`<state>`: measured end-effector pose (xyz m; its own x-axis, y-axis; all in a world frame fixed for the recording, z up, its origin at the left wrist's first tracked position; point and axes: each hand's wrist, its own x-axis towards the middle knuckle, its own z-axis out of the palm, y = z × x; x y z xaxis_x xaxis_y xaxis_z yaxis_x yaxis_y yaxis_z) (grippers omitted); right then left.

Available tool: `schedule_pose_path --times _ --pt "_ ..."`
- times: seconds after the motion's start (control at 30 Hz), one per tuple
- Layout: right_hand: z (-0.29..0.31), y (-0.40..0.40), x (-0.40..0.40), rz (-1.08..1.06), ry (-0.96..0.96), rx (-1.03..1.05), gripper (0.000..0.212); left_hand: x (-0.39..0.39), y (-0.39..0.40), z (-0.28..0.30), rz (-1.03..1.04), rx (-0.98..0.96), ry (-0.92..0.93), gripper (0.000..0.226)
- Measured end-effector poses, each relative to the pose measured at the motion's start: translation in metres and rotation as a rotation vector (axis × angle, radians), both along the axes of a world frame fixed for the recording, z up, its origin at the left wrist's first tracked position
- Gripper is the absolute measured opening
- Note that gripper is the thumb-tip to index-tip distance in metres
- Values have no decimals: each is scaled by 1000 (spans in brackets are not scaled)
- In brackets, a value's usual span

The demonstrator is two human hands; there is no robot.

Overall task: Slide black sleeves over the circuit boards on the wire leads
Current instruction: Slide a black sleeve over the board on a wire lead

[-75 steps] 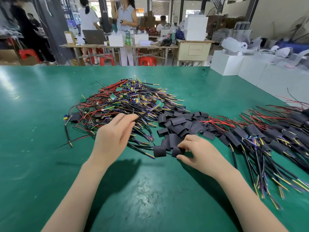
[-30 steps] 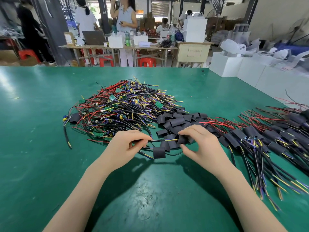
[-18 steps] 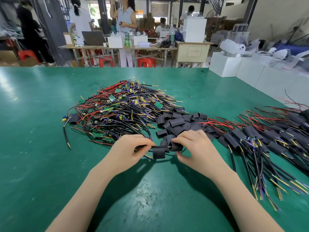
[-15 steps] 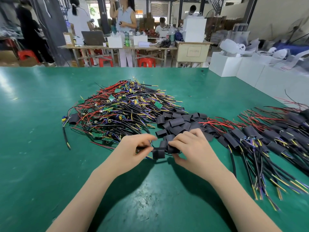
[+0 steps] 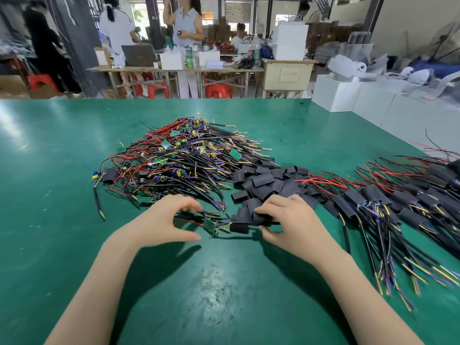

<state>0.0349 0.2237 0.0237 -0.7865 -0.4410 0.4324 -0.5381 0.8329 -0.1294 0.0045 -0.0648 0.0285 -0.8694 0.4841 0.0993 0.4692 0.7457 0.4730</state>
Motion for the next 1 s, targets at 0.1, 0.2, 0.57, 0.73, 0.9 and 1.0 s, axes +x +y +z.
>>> schedule_pose_path --times 0.1,0.2,0.57,0.73,0.9,1.0 --pt "0 3 0 -28 -20 11 21 -3 -3 -5 63 30 -22 30" --pt "-2 3 -1 -34 -53 42 20 -4 2 -7 81 47 -21 28" --pt "-4 0 0 -11 -100 42 24 4 23 -10 -94 159 -157 19" --pt "-2 2 0 -1 -79 -7 25 2 26 -11 -72 230 -44 13" --pt "-1 -6 5 88 -85 -147 26 6 38 -11 -55 447 -22 16" --pt "-1 -9 7 121 -149 -296 28 8 45 -14 -42 535 -44 18"
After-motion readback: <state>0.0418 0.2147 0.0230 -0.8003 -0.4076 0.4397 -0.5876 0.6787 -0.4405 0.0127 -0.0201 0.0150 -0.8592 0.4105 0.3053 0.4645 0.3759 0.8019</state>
